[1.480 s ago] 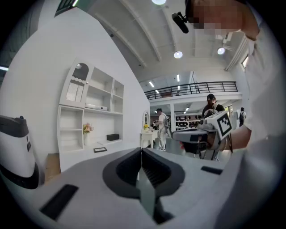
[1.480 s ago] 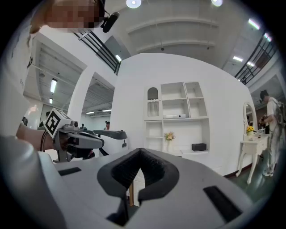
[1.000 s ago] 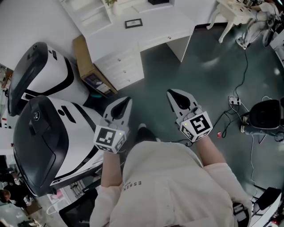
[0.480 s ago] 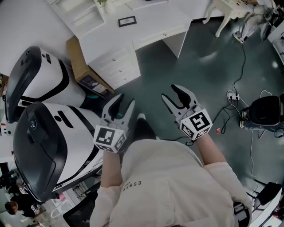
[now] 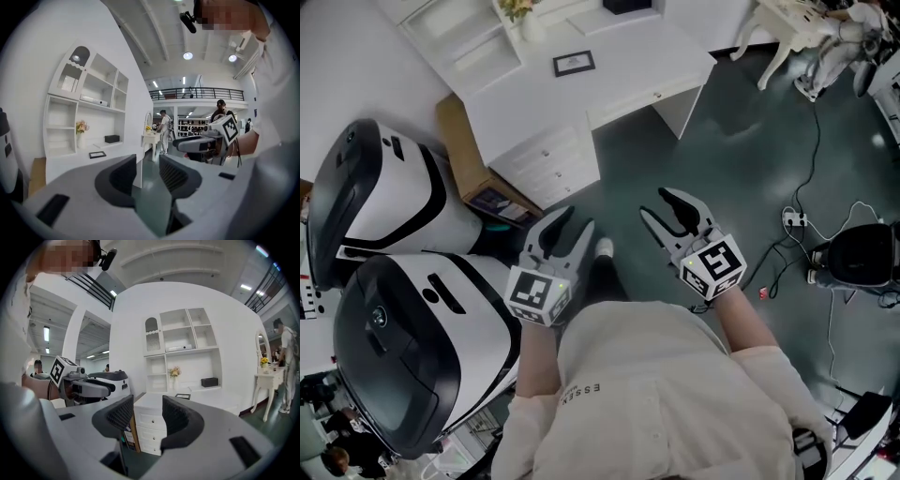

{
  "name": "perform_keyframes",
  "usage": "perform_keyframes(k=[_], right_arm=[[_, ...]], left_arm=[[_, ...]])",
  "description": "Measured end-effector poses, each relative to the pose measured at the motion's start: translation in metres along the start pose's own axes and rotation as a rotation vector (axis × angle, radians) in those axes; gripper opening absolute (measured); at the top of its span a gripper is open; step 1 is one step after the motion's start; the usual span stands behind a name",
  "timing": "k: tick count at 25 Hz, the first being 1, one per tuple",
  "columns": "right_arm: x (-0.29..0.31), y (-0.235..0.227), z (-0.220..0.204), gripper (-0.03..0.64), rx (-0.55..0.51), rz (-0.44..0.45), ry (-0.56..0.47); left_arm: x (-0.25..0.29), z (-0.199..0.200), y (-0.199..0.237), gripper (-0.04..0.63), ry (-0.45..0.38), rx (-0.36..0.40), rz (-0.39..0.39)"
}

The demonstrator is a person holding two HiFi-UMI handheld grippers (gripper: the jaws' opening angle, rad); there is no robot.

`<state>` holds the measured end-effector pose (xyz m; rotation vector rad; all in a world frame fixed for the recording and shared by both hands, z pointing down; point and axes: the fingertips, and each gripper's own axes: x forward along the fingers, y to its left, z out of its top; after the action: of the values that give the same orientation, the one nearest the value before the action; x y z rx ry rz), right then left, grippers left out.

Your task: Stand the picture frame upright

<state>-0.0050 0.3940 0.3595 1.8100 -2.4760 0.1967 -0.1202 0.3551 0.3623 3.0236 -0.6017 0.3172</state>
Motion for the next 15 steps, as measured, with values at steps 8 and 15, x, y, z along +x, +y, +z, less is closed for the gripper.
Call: perform_keyframes(k=[8, 15], right_arm=[[0.108, -0.062, 0.036, 0.199, 0.018, -0.055, 0.009], [0.199, -0.105, 0.053, 0.199, 0.021, -0.082, 0.017]], left_arm=[[0.057, 0.032, 0.117, 0.147, -0.038, -0.028, -0.008], [0.105, 0.048, 0.210, 0.148, -0.053, -0.014, -0.034]])
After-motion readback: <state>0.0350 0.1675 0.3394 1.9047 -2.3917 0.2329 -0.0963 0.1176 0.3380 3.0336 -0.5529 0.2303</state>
